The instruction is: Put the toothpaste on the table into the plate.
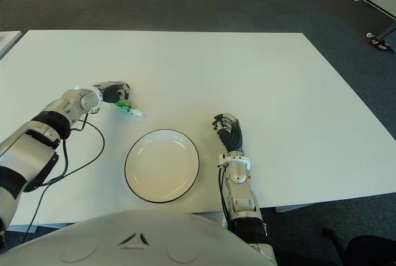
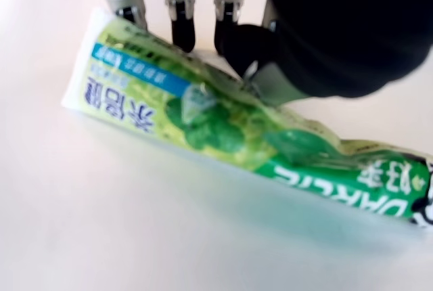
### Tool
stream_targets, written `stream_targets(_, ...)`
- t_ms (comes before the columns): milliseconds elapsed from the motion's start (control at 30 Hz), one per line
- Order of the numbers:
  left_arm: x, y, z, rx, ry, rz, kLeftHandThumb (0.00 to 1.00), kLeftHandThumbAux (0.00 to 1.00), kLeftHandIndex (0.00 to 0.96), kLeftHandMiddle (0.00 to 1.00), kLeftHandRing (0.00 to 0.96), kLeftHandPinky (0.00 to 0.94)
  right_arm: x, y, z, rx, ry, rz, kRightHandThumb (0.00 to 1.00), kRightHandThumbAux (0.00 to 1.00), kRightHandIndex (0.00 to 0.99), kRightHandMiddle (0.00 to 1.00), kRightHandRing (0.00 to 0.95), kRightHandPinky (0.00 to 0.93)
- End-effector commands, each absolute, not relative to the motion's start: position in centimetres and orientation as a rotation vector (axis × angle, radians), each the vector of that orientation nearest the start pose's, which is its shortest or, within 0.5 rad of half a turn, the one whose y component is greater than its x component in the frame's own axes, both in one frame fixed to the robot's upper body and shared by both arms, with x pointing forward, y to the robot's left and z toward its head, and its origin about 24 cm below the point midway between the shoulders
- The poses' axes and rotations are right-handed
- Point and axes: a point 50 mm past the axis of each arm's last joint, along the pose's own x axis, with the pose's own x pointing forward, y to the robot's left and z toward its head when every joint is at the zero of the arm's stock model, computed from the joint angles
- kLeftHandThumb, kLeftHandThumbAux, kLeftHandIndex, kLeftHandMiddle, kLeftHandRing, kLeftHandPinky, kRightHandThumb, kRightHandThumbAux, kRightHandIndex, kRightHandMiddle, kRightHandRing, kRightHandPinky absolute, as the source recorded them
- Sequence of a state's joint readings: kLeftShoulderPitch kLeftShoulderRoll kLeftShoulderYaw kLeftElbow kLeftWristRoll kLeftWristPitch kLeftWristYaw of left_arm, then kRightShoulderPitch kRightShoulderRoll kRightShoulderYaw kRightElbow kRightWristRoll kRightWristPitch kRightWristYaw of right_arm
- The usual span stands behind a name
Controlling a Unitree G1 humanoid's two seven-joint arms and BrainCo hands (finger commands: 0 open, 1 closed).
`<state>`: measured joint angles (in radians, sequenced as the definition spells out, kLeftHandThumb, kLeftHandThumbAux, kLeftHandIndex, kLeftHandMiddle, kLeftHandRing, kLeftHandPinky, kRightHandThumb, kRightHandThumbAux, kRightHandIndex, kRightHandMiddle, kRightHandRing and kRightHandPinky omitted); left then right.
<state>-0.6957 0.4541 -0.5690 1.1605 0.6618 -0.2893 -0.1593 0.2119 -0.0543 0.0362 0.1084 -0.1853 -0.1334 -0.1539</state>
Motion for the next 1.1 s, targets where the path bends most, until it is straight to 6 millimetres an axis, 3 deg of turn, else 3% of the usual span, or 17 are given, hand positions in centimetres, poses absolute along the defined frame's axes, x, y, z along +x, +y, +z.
stream_targets(33,30.2,19.6,-4.4,1.397,0.451,-0.774,0.841,0.667,0.394,0.555,0.660,0.638,20.1,-17.0,-1.7,-0.247,0.181,-0.132,0.707,0.730,0.429,0.545,0.541,0.541)
stream_targets(567,29.7,19.5,-4.8,1.449,0.359,-0.718,0.843,0.667,0.406,0.567,0.680,0.660,20.1,-17.1,-1.7,-0.250,0.184,-0.143,0.707,0.731,0.428,0.533,0.534,0.545)
stream_targets(800,30.4,20.1,-3.9,1.461,0.302,-0.661,0.839,0.671,0.404,0.559,0.671,0.632,20.1,-17.0,-1.7,-0.248,0.186,-0.135,0.707,0.731,0.428,0.543,0.542,0.549)
stream_targets(933,30.7,20.4,-3.4,1.467,0.259,-0.640,0.832,0.677,0.395,0.543,0.624,0.571,20.1,-17.0,-1.7,-0.244,0.185,-0.132,0.708,0.731,0.428,0.547,0.544,0.547)
stream_targets(1000,30.8,20.5,-3.2,1.462,0.234,-0.626,0.743,0.704,0.411,0.514,0.534,0.505,20.1,-16.9,-1.7,-0.241,0.184,-0.131,0.707,0.731,0.428,0.548,0.545,0.547)
stream_targets(1100,31.2,21.2,-2.2,1.429,0.192,-0.579,0.699,0.718,0.413,0.437,0.418,0.399,20.1,-16.9,-1.7,-0.237,0.181,-0.129,0.707,0.731,0.428,0.547,0.544,0.545)
